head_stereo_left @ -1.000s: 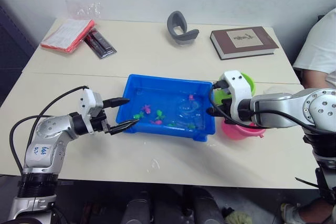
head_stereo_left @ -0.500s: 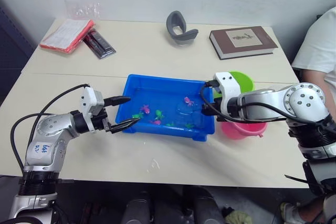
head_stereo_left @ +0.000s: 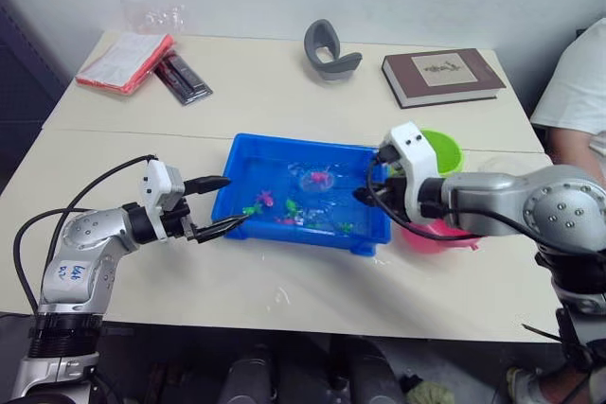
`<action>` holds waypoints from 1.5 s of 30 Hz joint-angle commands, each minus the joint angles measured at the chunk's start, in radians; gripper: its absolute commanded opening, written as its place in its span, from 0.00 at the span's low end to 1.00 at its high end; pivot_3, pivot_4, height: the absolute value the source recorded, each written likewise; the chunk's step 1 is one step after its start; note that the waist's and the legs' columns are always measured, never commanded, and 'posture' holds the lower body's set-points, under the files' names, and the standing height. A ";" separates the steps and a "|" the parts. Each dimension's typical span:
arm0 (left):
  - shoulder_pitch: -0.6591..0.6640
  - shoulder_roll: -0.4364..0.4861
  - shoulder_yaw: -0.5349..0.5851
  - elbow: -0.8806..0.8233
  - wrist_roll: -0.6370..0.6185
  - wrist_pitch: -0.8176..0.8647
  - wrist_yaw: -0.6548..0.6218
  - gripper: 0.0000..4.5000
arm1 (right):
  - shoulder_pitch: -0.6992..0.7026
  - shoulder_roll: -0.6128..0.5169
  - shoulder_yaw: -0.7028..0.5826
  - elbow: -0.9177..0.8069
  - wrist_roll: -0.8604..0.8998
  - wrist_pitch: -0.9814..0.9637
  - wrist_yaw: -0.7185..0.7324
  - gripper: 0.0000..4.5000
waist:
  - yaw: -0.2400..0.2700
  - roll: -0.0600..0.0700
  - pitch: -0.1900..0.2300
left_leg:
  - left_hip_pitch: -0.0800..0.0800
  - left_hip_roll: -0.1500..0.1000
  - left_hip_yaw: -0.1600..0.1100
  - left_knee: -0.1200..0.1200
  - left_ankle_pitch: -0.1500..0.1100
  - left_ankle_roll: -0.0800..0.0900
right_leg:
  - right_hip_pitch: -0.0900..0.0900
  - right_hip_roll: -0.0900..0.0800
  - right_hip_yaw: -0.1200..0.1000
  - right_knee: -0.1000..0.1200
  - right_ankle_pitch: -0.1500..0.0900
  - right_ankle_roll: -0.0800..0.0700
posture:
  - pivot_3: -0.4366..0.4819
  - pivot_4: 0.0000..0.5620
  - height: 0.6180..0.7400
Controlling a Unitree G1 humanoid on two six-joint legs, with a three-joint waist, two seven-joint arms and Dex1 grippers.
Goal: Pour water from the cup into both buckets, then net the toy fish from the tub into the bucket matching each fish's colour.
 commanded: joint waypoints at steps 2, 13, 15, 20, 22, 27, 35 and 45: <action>-0.016 0.023 0.018 -0.022 -0.010 -0.004 -0.017 0.98 | 0.125 -0.057 -0.173 -0.143 -0.153 -0.145 0.271 0.00 | 0.002 0.000 0.000 | 0.000 0.000 0.000 0.000 0.000 0.000 | 0.000 0.001 -0.003 0.000 0.000 0.000 | 0.48 0.27 1.00; -0.115 0.016 -0.033 0.030 -0.012 0.006 -0.091 0.98 | 0.497 -0.119 -0.456 -0.304 -0.369 -0.342 0.614 0.00 | 0.012 0.000 0.000 | 0.002 -0.001 0.002 0.001 0.000 0.001 | 0.001 0.003 -0.002 0.001 0.001 0.001 | 0.48 0.27 1.00; -0.132 0.011 -0.043 0.044 -0.012 0.003 -0.106 0.98 | 0.560 -0.108 -0.494 -0.332 -0.405 -0.378 0.646 0.00 | 0.018 0.000 0.000 | 0.002 -0.002 0.003 0.001 0.000 0.001 | 0.001 0.004 -0.002 0.001 0.001 0.002 | 0.48 0.27 1.00; -0.211 -0.025 -0.079 0.104 0.000 -0.022 -0.136 0.98 | 0.803 -0.050 -0.643 -0.438 -0.561 -0.503 0.693 0.00 | 0.028 -0.001 0.000 | 0.003 -0.003 0.004 0.001 0.001 0.001 | 0.001 0.005 0.000 0.001 0.002 0.002 | 0.48 0.27 1.00; -0.231 -0.044 -0.099 0.111 -0.005 -0.014 -0.150 0.98 | 0.897 0.004 -0.722 -0.472 -0.605 -0.553 0.705 0.00 | 0.027 -0.001 0.000 | 0.004 -0.003 0.005 0.001 0.001 0.001 | 0.002 0.005 0.001 0.002 0.002 0.003 | 0.48 0.27 1.00; -0.275 -0.071 -0.136 0.121 -0.013 0.016 -0.178 0.98 | 1.082 0.091 -0.876 -0.471 -0.692 -0.646 0.777 0.00 | 0.027 -0.001 0.000 | 0.005 -0.004 0.007 0.001 0.001 0.002 | 0.002 0.006 0.004 0.002 0.002 0.004 | 0.48 0.27 1.00; -0.330 -0.135 -0.179 0.108 -0.014 0.020 -0.197 0.98 | 1.260 0.254 -0.989 -0.350 -0.861 -0.883 0.882 0.00 | 0.021 0.000 -0.001 | 0.020 -0.002 0.009 0.000 -0.002 0.003 | 0.015 0.008 0.008 0.001 0.002 0.004 | 0.48 0.27 1.00; -0.322 -0.165 -0.190 0.109 0.000 0.006 -0.194 0.98 | 1.307 0.292 -0.931 -0.206 -1.122 -1.194 0.957 0.00 | 0.021 0.001 -0.002 | 0.021 -0.002 0.009 0.000 -0.002 0.003 | 0.016 0.008 0.009 0.002 0.002 0.003 | 0.48 0.27 1.00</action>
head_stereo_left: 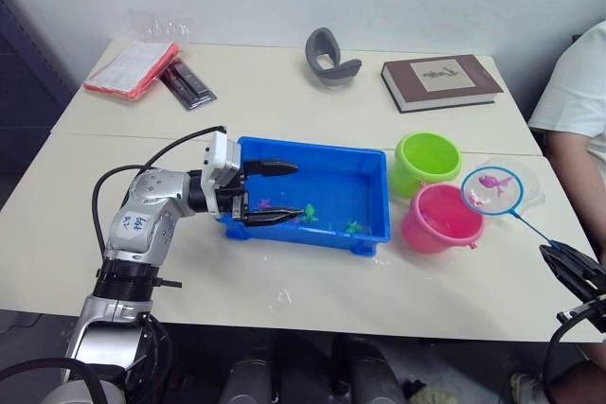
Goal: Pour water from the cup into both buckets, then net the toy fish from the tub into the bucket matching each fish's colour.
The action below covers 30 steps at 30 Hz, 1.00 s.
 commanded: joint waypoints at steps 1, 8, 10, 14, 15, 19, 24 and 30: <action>-0.001 -0.007 0.001 -0.022 -0.002 -0.012 -0.001 0.98 | -0.002 0.008 0.018 0.043 -0.118 -0.160 0.002 0.00 | 0.000 0.000 0.000 | 0.000 0.000 0.000 0.000 0.000 0.000 | 0.000 0.000 0.000 0.000 0.000 0.000 | 0.48 0.27 1.00; 0.026 -0.006 0.002 -0.026 0.007 -0.020 0.003 0.98 | -0.050 -0.032 0.069 0.186 -0.482 -0.486 -0.112 0.00 | -0.001 0.001 0.000 | 0.000 0.000 0.000 0.000 0.000 -0.001 | 0.000 0.000 0.000 0.000 0.000 0.000 | 0.48 0.27 1.00; 0.027 -0.006 0.002 -0.028 0.010 -0.020 0.004 0.98 | -0.059 -0.052 0.070 0.216 -0.578 -0.551 -0.155 0.00 | -0.001 0.001 0.000 | 0.001 0.000 0.001 0.000 0.000 -0.001 | 0.000 0.000 0.001 0.000 0.000 0.000 | 0.48 0.27 1.00; 0.032 -0.001 0.005 -0.033 0.013 -0.019 0.006 0.98 | -0.080 -0.076 0.063 0.245 -0.719 -0.665 -0.250 0.00 | -0.001 0.001 -0.001 | 0.001 0.000 0.000 0.000 0.001 -0.002 | 0.000 0.000 0.001 0.001 0.000 0.000 | 0.48 0.27 1.00; 0.035 0.000 0.008 -0.035 0.014 -0.019 0.009 0.98 | -0.082 -0.092 0.062 0.248 -0.771 -0.699 -0.272 0.00 | -0.001 0.001 -0.001 | 0.001 0.000 0.000 0.000 0.001 -0.002 | 0.000 0.000 0.001 0.001 0.000 0.000 | 0.48 0.27 1.00; 0.045 0.007 0.014 -0.043 0.018 -0.024 0.016 0.98 | -0.091 -0.155 0.034 0.273 -0.961 -0.758 -0.370 0.00 | -0.002 0.001 -0.001 | 0.001 0.000 0.001 0.000 0.001 -0.002 | 0.000 0.000 0.001 0.001 0.000 -0.001 | 0.48 0.27 1.00; 0.055 0.022 0.019 -0.040 0.022 -0.039 0.009 0.98 | -0.080 -0.208 0.059 0.330 -1.028 -0.812 -0.434 0.00 | -0.003 0.001 -0.001 | 0.001 0.000 0.001 0.000 0.001 -0.002 | 0.000 0.000 0.001 0.001 0.000 -0.001 | 0.48 0.27 1.00; 0.064 0.032 0.028 -0.044 0.020 -0.052 0.019 0.98 | -0.095 -0.199 0.049 0.318 -1.003 -0.797 -0.484 0.00 | -0.007 0.001 -0.001 | 0.002 0.000 0.001 0.000 0.001 -0.002 | 0.001 0.000 0.001 0.000 0.000 -0.001 | 0.48 0.27 1.00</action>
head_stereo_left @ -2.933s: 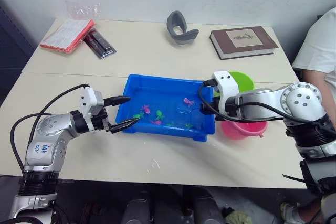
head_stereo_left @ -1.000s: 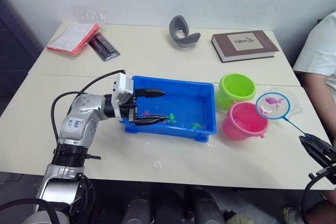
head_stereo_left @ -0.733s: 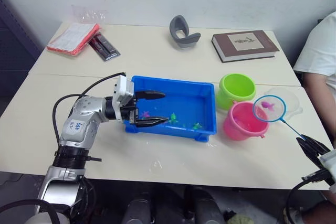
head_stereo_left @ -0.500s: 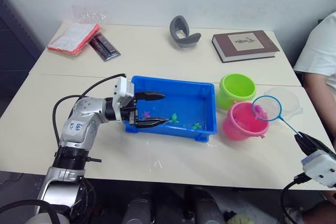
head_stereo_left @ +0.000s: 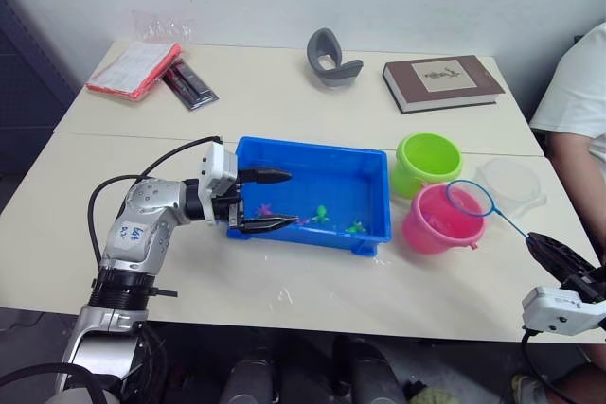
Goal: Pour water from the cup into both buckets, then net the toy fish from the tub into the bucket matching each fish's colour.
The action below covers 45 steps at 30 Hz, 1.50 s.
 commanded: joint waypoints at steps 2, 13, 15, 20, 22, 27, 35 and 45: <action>0.017 0.025 0.031 -0.038 0.001 -0.023 0.004 0.98 | -0.010 0.011 -0.031 -0.052 0.140 0.017 -0.012 0.00 | -0.006 0.000 0.000 | 0.000 0.000 0.000 0.000 0.000 0.000 | 0.000 0.000 0.000 0.000 0.000 0.000 | 0.48 0.27 1.00; 0.143 0.172 0.175 0.019 0.013 -0.155 -0.023 0.98 | -0.292 -0.206 0.253 -0.354 1.124 0.733 0.372 0.00 | -0.043 0.000 0.000 | 0.009 0.002 0.000 -0.001 -0.001 0.000 | 0.005 -0.008 0.003 0.003 -0.002 -0.004 | 0.48 0.27 1.00; 0.184 0.198 0.201 -0.006 0.016 -0.165 -0.010 0.98 | -0.386 -0.254 0.326 -0.365 1.174 0.889 0.373 0.00 | -0.041 0.000 0.000 | 0.009 0.003 -0.002 -0.001 -0.001 -0.001 | 0.004 -0.009 0.006 0.004 -0.003 -0.006 | 0.48 0.27 1.00; 0.304 0.245 0.282 -0.072 -0.011 -0.134 0.022 0.98 | -0.658 -0.287 0.543 -0.388 1.254 1.200 0.373 0.00 | -0.033 0.000 0.000 | 0.006 0.003 -0.002 -0.001 -0.002 -0.003 | 0.002 -0.009 0.006 0.004 -0.004 -0.007 | 0.48 0.27 1.00; 0.350 0.268 0.311 -0.086 -0.018 -0.109 0.029 0.98 | -0.800 -0.259 0.680 -0.358 1.227 1.310 0.392 0.00 | -0.034 0.000 0.000 | 0.006 0.003 -0.002 -0.001 -0.002 -0.003 | 0.001 -0.009 0.006 0.003 -0.004 -0.007 | 0.48 0.27 1.00; 0.402 0.285 0.330 -0.142 -0.033 -0.065 0.054 0.98 | -0.978 -0.197 0.913 -0.240 1.011 1.314 0.409 0.00 | -0.030 0.000 0.000 | 0.004 0.004 -0.003 -0.002 -0.003 -0.004 | -0.001 -0.010 0.005 0.002 -0.004 -0.007 | 0.48 0.27 1.00; 0.453 0.266 0.328 -0.250 -0.049 -0.002 0.111 0.98 | -1.088 -0.174 1.088 -0.001 0.686 0.976 0.574 0.00 | -0.030 0.000 0.000 | -0.009 0.002 0.003 0.000 -0.002 -0.003 | -0.014 -0.008 -0.004 0.007 -0.003 -0.005 | 0.48 0.27 1.00; 0.463 0.249 0.315 -0.269 -0.042 0.007 0.135 0.98 | -1.141 -0.089 1.108 0.038 0.623 0.918 0.780 0.00 | -0.041 0.000 0.000 | -0.007 0.002 0.005 0.000 -0.002 -0.003 | -0.014 -0.007 -0.004 0.009 -0.002 -0.004 | 0.48 0.27 1.00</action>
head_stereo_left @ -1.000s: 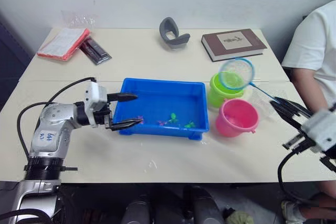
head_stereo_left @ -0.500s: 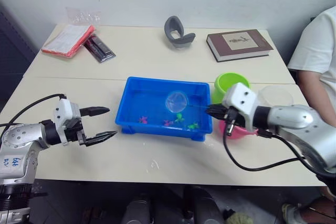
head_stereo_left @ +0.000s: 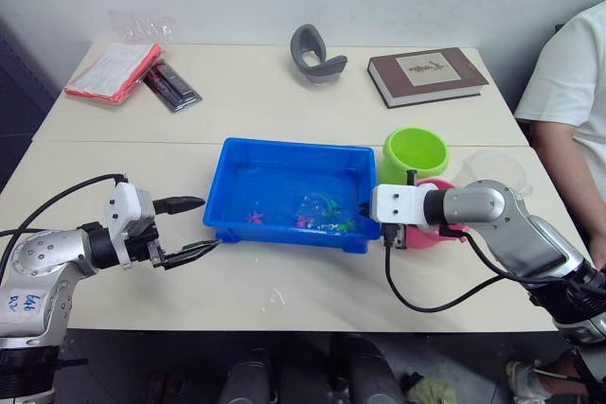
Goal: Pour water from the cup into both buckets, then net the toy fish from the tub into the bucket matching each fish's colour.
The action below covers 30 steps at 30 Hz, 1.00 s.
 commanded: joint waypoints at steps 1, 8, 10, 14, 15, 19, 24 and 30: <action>0.002 -0.008 0.006 -0.032 -0.018 -0.004 0.008 0.98 | -0.049 0.021 0.003 0.001 0.006 -0.017 0.094 0.00 | -0.003 0.000 0.000 | 0.000 0.000 0.000 0.000 0.000 0.000 | 0.000 0.000 0.000 0.000 0.000 0.000 | 0.48 0.27 1.00; 0.011 -0.018 0.012 -0.038 -0.016 -0.006 0.017 0.98 | -0.092 0.113 -0.047 0.007 0.075 0.145 0.154 0.00 | -0.005 0.000 0.000 | 0.000 0.000 0.000 0.000 0.000 0.000 | 0.000 -0.001 0.000 0.000 0.000 0.000 | 0.48 0.27 1.00; 0.012 -0.019 0.014 -0.038 -0.016 -0.007 0.019 0.98 | -0.096 0.127 -0.069 0.005 0.091 0.192 0.147 0.00 | -0.003 0.000 0.000 | 0.000 0.000 -0.001 0.000 0.000 0.000 | 0.000 -0.001 0.000 0.000 0.000 0.000 | 0.48 0.27 1.00; 0.009 -0.017 0.016 -0.031 -0.015 -0.012 0.021 0.98 | -0.092 0.147 -0.184 -0.002 0.196 0.353 0.123 0.00 | -0.003 0.000 0.000 | 0.000 0.000 -0.001 0.000 0.000 0.000 | 0.000 -0.002 0.000 0.000 0.000 0.000 | 0.48 0.27 1.00; 0.007 -0.016 0.017 -0.028 -0.015 -0.012 0.021 0.98 | -0.091 0.148 -0.218 0.002 0.221 0.380 0.116 0.00 | -0.004 0.000 0.000 | 0.000 0.000 -0.001 0.000 0.000 0.000 | 0.000 -0.002 0.000 0.000 0.000 0.000 | 0.48 0.27 1.00; -0.008 -0.014 0.014 -0.015 -0.013 -0.017 0.020 0.98 | -0.060 0.113 -0.301 0.000 0.277 0.413 0.127 0.00 | -0.003 0.000 0.000 | 0.000 0.000 -0.001 0.000 0.000 0.000 | 0.000 -0.002 0.000 0.000 0.000 0.000 | 0.48 0.27 1.00; -0.051 -0.020 -0.010 -0.001 -0.011 -0.021 0.017 0.98 | -0.004 0.098 -0.413 -0.041 0.365 0.463 0.115 0.00 | -0.002 0.000 0.000 | 0.000 0.000 -0.001 0.000 0.000 0.000 | 0.000 -0.002 0.000 0.000 0.000 0.000 | 0.48 0.27 1.00; -0.161 -0.044 -0.079 0.021 -0.024 0.002 0.000 0.98 | 0.161 0.037 -0.662 -0.171 0.487 0.498 0.088 0.00 | 0.011 0.000 0.000 | 0.000 0.000 -0.001 0.000 0.000 0.000 | 0.000 -0.001 0.000 0.001 0.000 0.000 | 0.48 0.27 1.00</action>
